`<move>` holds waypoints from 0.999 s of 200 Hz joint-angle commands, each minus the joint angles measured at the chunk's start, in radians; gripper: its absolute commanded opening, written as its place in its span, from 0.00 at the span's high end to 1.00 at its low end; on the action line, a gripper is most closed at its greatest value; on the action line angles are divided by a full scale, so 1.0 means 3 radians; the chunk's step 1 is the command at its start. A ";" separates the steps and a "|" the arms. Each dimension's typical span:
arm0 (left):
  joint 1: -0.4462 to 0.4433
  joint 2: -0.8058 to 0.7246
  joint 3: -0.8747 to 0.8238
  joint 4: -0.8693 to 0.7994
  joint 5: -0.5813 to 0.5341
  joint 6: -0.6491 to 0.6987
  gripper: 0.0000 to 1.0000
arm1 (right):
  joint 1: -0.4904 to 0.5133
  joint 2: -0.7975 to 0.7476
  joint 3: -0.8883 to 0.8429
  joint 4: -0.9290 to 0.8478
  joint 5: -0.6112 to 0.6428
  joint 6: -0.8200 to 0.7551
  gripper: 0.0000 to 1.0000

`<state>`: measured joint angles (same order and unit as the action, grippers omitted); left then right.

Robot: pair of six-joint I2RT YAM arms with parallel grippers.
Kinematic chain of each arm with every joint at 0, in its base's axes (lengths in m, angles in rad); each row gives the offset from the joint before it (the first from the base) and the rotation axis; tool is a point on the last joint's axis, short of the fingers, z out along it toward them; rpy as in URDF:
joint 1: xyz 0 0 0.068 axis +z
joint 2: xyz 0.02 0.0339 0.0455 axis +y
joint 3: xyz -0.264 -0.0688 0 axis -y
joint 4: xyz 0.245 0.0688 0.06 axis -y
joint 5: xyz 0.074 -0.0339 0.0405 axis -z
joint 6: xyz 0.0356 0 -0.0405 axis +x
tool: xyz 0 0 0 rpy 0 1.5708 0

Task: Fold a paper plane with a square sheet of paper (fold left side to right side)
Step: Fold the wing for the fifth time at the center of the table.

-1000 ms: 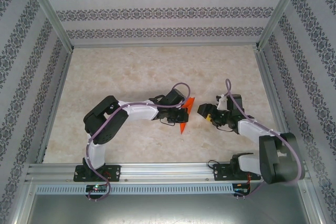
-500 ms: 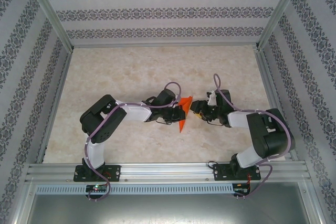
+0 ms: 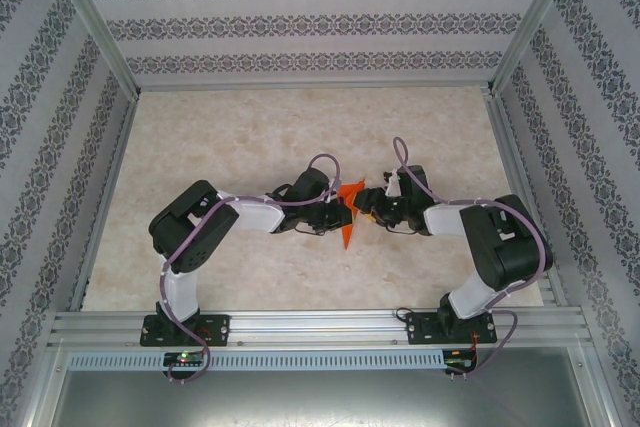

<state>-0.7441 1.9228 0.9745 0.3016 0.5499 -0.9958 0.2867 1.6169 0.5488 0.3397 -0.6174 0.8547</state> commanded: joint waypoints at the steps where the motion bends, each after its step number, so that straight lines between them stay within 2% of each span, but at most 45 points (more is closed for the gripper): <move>1: 0.0046 -0.0086 -0.0032 0.0147 0.0041 -0.0030 0.99 | 0.0062 0.0099 0.0100 -0.0178 0.0117 -0.0034 0.52; 28: 0.0046 -0.0080 -0.0035 0.0135 0.0034 -0.0026 0.99 | 0.0076 0.0155 0.0152 -0.0324 0.0181 -0.0049 0.54; 112: 0.0049 -0.0117 -0.0041 0.0071 0.0018 0.0005 0.84 | 0.0099 0.0287 0.0165 -0.0382 0.0207 -0.0061 0.56; 154: 0.0052 -0.0174 -0.0054 -0.0004 -0.0012 0.0042 0.80 | 0.0102 0.0300 0.0170 -0.0396 0.0213 -0.0073 0.56; 200: 0.0077 -0.0295 -0.0093 -0.0153 -0.0073 0.0113 0.67 | 0.0100 0.0307 0.0175 -0.0406 0.0216 -0.0078 0.56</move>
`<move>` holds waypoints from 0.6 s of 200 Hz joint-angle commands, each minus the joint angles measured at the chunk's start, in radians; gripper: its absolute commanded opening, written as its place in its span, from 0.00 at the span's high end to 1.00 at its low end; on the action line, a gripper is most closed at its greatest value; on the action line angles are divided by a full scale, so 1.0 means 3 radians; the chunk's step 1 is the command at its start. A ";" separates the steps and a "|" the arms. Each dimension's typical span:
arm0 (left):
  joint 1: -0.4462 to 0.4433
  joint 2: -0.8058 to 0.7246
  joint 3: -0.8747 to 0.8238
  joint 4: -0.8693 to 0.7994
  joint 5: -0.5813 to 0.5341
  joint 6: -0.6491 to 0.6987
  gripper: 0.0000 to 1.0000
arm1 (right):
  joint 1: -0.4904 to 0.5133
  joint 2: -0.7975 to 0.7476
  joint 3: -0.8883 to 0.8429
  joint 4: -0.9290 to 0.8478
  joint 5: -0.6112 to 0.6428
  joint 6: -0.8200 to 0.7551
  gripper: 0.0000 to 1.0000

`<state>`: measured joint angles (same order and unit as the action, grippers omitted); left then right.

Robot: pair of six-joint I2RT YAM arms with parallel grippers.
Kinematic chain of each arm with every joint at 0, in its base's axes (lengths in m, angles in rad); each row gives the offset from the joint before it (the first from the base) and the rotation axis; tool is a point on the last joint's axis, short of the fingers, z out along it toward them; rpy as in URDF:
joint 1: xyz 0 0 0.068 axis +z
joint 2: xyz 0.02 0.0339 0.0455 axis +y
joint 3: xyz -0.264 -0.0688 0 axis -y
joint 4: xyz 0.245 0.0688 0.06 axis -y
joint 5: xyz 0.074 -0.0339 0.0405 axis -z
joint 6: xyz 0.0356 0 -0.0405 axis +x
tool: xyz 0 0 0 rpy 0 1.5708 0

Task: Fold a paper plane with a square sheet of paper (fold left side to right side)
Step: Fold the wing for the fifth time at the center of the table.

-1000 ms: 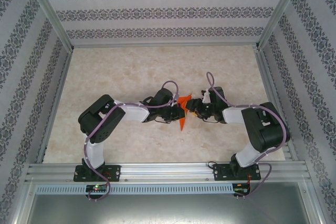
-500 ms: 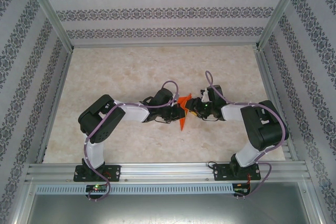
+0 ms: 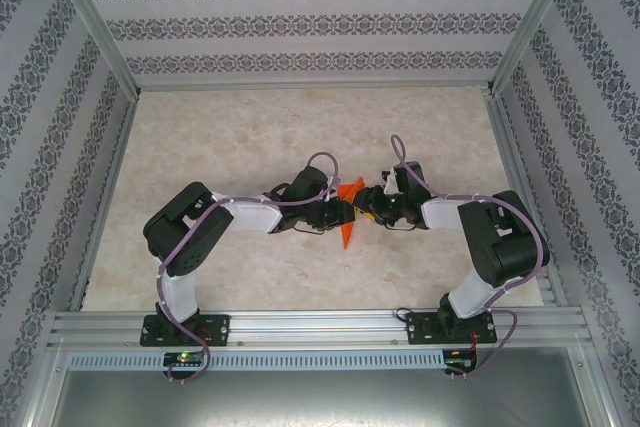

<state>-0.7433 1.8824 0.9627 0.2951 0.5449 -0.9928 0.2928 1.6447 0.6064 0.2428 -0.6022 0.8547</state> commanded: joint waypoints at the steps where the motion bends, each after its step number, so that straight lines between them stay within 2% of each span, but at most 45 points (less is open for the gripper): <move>1: 0.0077 -0.0162 -0.0054 -0.0133 -0.0057 0.0106 0.66 | 0.0084 0.0211 -0.0017 -0.0086 0.0166 -0.0078 0.56; 41: 0.0153 -0.0298 -0.0166 -0.0219 -0.0120 0.0129 0.59 | 0.0084 0.0219 -0.0012 -0.0089 0.0166 -0.0083 0.56; 120: 0.0363 -0.0121 0.0024 -0.0115 0.0081 0.0129 0.58 | 0.0084 0.0200 -0.0012 -0.0127 0.0161 -0.0099 0.56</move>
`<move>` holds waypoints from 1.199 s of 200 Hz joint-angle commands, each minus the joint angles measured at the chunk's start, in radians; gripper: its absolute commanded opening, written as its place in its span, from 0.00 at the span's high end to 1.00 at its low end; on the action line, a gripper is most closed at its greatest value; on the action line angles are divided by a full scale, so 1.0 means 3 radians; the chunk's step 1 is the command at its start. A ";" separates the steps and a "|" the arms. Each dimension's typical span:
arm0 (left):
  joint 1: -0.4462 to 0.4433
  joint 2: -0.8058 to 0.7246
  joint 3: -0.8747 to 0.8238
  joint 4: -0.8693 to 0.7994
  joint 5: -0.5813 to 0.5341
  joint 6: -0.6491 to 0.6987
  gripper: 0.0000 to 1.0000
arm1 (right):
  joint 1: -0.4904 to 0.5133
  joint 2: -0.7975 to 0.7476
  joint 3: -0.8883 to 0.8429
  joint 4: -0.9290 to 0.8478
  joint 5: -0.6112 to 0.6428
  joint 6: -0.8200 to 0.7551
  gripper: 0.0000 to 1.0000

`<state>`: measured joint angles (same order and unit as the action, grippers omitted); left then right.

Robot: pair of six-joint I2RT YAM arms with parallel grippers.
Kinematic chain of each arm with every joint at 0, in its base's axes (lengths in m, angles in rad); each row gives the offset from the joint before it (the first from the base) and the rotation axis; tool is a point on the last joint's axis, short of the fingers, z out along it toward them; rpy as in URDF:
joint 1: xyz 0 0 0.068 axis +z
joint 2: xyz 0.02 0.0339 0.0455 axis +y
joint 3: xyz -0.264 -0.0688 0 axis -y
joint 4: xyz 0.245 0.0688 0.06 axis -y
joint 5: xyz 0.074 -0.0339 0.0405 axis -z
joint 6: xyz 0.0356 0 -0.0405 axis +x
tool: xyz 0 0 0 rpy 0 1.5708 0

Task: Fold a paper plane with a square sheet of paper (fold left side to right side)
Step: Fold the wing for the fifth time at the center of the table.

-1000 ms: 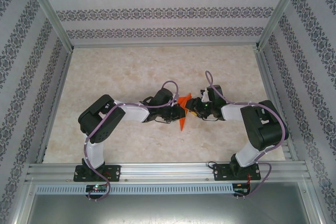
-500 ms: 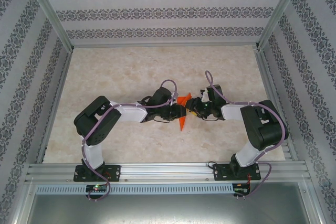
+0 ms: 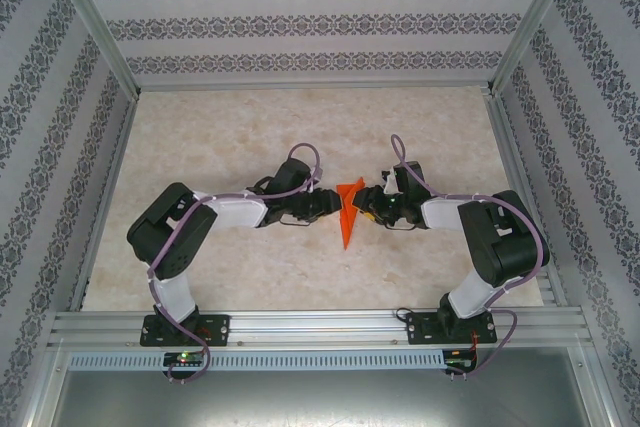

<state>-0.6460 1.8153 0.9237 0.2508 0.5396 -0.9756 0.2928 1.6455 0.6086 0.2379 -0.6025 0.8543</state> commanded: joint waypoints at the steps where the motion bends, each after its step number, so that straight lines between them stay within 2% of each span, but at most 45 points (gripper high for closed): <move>1: 0.0043 0.0107 0.0158 0.0030 0.0099 0.0072 0.59 | 0.0083 0.0197 -0.0017 -0.0112 0.0160 -0.0100 0.56; 61: 0.0086 0.0327 0.0343 0.0074 0.0175 0.0051 0.60 | 0.0085 0.0191 0.0001 -0.0143 0.0146 -0.0117 0.56; 122: 0.0087 0.0498 0.0542 0.0049 0.0241 0.0072 0.67 | 0.0085 0.0201 0.0021 -0.0163 0.0134 -0.0126 0.56; 144: 0.0088 0.0547 0.0618 0.0035 0.0267 0.0086 0.74 | 0.0083 0.0206 0.0022 -0.0177 0.0132 -0.0138 0.56; 183: 0.0093 0.0576 0.0679 -0.0163 0.0143 0.0200 1.00 | 0.0079 0.0115 0.0008 -0.0155 0.0127 -0.0137 0.55; 217: 0.0122 0.0541 0.0677 -0.0297 0.0071 0.0346 1.00 | -0.0008 -0.0186 -0.0010 -0.0175 0.0119 -0.0163 0.52; 240: 0.0159 0.0535 0.0679 -0.0358 0.0055 0.0488 1.00 | -0.0098 -0.0380 0.0024 -0.0264 0.0076 -0.0233 0.44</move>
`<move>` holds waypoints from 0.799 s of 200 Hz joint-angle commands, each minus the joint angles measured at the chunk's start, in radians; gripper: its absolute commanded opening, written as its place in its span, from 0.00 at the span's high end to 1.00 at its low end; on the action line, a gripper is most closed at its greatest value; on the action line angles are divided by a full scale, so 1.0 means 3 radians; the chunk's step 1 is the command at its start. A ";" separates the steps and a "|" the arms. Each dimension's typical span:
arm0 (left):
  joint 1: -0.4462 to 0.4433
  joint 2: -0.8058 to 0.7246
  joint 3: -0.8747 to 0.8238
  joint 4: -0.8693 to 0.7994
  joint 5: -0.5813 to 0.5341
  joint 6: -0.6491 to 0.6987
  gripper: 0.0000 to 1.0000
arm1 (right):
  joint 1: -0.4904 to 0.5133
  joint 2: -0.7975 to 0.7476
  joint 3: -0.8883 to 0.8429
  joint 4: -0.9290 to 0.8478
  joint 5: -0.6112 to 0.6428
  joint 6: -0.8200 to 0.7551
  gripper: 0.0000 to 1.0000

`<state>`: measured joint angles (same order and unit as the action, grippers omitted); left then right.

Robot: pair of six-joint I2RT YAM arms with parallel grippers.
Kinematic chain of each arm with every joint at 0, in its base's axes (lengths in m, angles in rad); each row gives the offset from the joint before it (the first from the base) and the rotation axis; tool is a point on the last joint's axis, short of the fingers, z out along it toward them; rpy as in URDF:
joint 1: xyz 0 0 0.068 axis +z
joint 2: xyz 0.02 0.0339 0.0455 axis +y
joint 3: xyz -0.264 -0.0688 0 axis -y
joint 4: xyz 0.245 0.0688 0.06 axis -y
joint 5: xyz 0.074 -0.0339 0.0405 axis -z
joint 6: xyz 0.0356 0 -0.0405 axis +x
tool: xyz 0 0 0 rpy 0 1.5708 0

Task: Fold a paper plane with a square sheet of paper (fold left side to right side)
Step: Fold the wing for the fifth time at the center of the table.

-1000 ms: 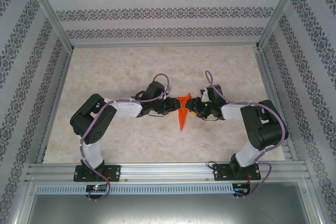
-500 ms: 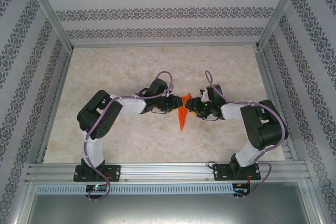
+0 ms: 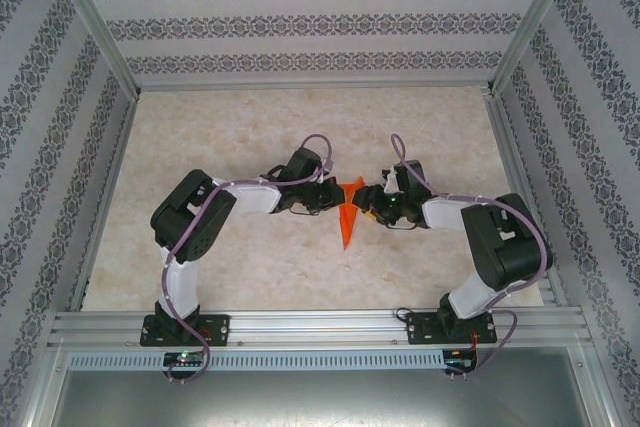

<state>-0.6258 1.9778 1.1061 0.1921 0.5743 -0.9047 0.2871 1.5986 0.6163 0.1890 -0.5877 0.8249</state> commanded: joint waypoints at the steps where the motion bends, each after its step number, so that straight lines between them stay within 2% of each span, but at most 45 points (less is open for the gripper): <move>1: 0.0091 -0.0009 0.0071 -0.0178 -0.0062 0.0258 1.00 | -0.0086 -0.0230 0.0002 -0.0108 0.0019 -0.0136 0.43; 33: 0.0117 0.0003 0.0131 -0.0318 -0.0094 0.0439 1.00 | -0.0124 -0.0277 0.0129 -0.0217 -0.0046 -0.0181 0.36; 160: 0.0122 0.0133 0.0224 -0.0332 0.0001 0.0541 1.00 | -0.0017 0.0285 0.0486 -0.0010 -0.0153 -0.0045 0.31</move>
<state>-0.6003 2.0026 1.1507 0.1127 0.5682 -0.7662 0.2729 1.6588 0.7319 0.1684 -0.6193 0.8089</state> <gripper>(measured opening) 0.065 0.693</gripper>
